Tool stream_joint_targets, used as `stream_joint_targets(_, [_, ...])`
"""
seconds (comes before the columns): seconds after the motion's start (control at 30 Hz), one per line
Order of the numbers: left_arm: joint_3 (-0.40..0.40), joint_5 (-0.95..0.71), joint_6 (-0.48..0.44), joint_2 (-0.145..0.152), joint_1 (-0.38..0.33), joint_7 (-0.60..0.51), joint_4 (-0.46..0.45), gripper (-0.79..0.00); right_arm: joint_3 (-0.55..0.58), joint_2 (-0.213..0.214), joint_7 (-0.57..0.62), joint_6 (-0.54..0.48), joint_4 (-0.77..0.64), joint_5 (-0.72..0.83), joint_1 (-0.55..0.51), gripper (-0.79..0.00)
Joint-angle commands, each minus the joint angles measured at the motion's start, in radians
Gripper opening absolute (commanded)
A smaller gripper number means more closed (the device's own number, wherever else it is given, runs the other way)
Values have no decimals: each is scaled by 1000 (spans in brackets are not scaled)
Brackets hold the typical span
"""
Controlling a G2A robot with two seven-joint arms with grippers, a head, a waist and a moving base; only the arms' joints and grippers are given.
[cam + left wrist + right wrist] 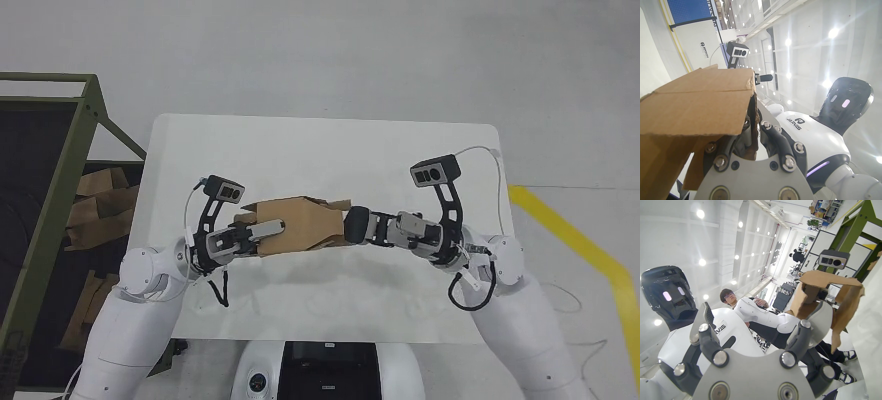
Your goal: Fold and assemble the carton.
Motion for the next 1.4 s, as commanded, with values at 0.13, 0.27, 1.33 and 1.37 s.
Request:
stream_joint_targets(0.13, [2, 7, 2, 1, 0, -1, -2, -785, -12, -3, -10, -3, -1, 1, 0, 0])
stream_joint_targets(0.27, [6, 33, -3, 2, 0, 6, -1, -785, -22, -6, 2, -15, -9, 22, 2, 0])
stream_joint_targets(1.33, [45, 157, -48, 8, 8, 70, -21, -785, -133, -28, -201, -37, -140, -384, 63, 0])
stream_joint_targets(1.37, [45, 156, -48, 8, 8, 69, -20, -785, -134, -28, -208, -36, -142, -391, 62, 0])
